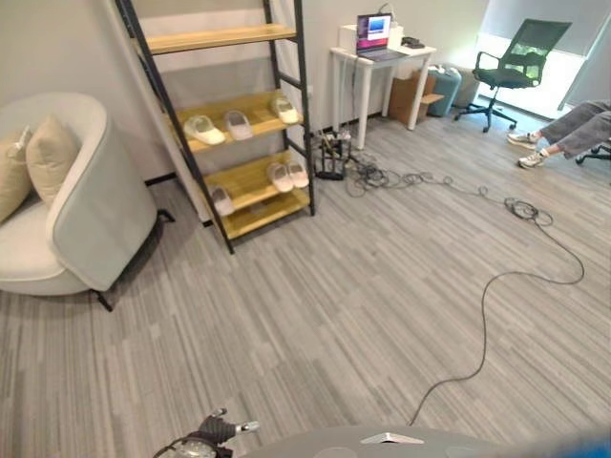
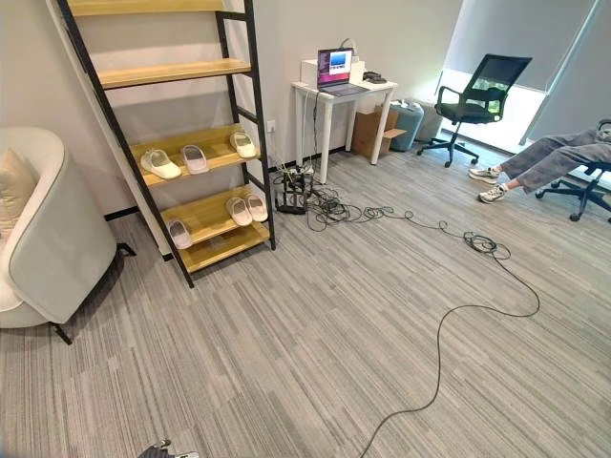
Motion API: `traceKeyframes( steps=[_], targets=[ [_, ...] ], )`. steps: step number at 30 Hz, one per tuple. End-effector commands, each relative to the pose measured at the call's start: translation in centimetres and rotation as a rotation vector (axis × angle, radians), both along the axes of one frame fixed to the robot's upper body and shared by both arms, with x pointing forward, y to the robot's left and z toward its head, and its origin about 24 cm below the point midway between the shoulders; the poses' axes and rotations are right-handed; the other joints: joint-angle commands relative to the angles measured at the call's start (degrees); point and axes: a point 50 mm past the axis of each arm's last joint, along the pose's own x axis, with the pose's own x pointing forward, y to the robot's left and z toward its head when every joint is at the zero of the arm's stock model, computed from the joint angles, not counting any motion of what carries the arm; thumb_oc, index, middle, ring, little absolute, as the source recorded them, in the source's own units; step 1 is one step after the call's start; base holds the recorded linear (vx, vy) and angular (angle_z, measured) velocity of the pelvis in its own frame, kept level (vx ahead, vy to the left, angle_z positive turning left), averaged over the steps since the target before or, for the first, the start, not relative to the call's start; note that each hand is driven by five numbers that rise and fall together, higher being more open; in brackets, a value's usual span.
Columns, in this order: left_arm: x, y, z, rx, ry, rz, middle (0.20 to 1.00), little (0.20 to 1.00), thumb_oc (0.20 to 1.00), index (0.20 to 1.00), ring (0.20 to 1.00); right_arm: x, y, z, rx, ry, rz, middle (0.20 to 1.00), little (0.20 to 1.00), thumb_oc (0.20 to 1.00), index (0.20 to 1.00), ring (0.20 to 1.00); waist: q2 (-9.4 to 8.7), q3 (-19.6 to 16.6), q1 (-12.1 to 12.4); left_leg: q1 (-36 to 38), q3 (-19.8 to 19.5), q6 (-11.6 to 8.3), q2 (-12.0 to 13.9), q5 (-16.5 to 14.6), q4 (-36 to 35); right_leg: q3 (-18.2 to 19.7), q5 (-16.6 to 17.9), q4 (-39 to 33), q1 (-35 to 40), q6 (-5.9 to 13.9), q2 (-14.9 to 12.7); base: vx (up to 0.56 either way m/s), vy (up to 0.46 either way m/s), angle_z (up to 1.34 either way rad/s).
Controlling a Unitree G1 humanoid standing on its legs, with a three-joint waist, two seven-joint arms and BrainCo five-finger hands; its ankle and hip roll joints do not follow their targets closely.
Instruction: Arrange the slippers neatly on the shoe rack.
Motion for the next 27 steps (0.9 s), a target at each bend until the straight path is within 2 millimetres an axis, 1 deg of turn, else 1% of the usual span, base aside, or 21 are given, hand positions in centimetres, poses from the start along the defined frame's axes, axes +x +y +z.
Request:
traceKeyframes(
  steps=[1,4,12,18,20,23,25,26,27],
  targets=[
    [1.3,-0.9,0.0,-0.007,-0.025,-0.02,1.0,1.0,1.0,1.0,1.0,1.2,0.5,0.0,0.003,-0.004,0.093,1.0,1.0,1.0,1.0,1.0,0.62,1.7,-0.5,-3.5,-5.0,-1.7,2.4,0.8,0.6,-1.2,-4.8,0.6,2.1,4.78,-2.9,0.0,0.0,0.0],
    [0.6,-1.0,-0.3,-0.026,0.008,-0.021,1.0,1.0,1.0,1.0,1.0,0.5,-0.1,0.0,-0.008,0.026,0.108,1.0,1.0,1.0,1.0,1.0,0.43,1.7,-0.5,-3.4,-5.0,-1.69,2.5,0.8,0.6,-1.1,-4.9,0.6,2.1,4.79,-2.8,0.0,0.0,0.0],
    [-0.3,-1.3,-0.5,-0.05,0.061,-0.051,1.0,1.0,1.0,1.0,1.0,0.8,-0.5,0.1,-0.013,0.022,0.125,1.0,1.0,1.0,1.0,1.0,0.56,2.1,-0.5,-3.5,-5.0,-1.75,2.6,1.0,0.6,-1.0,-5.1,0.6,1.9,4.72,-2.7,0.01,-0.007,0.0],
    [0.0,-1.3,-0.5,-0.062,0.057,-0.059,1.0,1.0,1.0,1.0,1.0,2.0,-2.0,0.7,-0.055,-0.032,0.055,1.0,1.0,1.0,1.0,1.0,1.05,3.6,-0.7,-4.1,-5.1,-2.29,3.2,1.3,0.6,-0.6,-5.1,0.6,1.1,4.44,-2.1,0.03,-0.065,0.01],
    [0.2,-1.4,-0.5,-0.064,0.056,-0.067,1.0,1.0,1.0,1.0,1.0,2.5,-2.2,0.8,-0.066,-0.049,0.06,1.0,1.0,1.0,1.0,1.0,1.12,4.2,-0.8,-4.4,-5.2,-2.42,3.5,1.6,0.6,-0.4,-5.2,0.6,0.9,4.24,-1.9,0.04,-0.088,0.0],
    [0.8,-1.2,-0.3,-0.068,0.045,-0.072,1.0,1.0,1.0,1.0,1.0,4.0,-3.0,1.4,-0.095,-0.089,0.101,1.0,1.0,1.0,1.0,1.0,1.04,5.7,-0.7,-4.9,-5.7,-2.76,4.1,2.0,1.2,-0.3,-5.8,1.2,0.3,3.63,-1.4,0.06,-0.119,0.0],
    [1.2,-1.2,-0.2,-0.071,0.035,-0.07,1.0,1.0,1.0,1.0,1.0,5.6,-3.4,1.9,-0.114,-0.131,0.132,1.0,1.0,1.0,1.0,1.0,0.73,7.1,-0.6,-7.7,-6.1,-2.78,4.6,-0.1,7.0,0.2,-6.9,3.6,-1.1,2.85,-1.6,0.07,-0.154,0.01],
    [1.2,-1.2,-0.2,-0.074,0.032,-0.074,1.0,1.0,1.0,1.0,1.0,6.7,-3.6,2.3,-0.128,-0.165,0.174,1.0,1.0,1.0,1.0,1.0,0.22,8.3,-0.2,-10.2,-5.7,-2.88,5.3,-2.1,13.8,0.6,-8.2,5.1,-1.1,1.72,-1.6,0.17,-0.253,-0.04],
    [2.2,-1.5,-0.1,-0.072,0.001,-0.096,1.0,1.0,1.0,1.0,1.0,7.8,-3.9,2.7,-0.148,-0.194,0.208,1.0,1.0,1.0,1.0,1.0,-0.17,10.3,0.8,-15.9,-5.8,-2.91,5.8,-0.5,25.4,-0.5,-9.0,5.8,-0.2,0.59,-1.6,0.19,-0.25,-0.1]
  ],
)
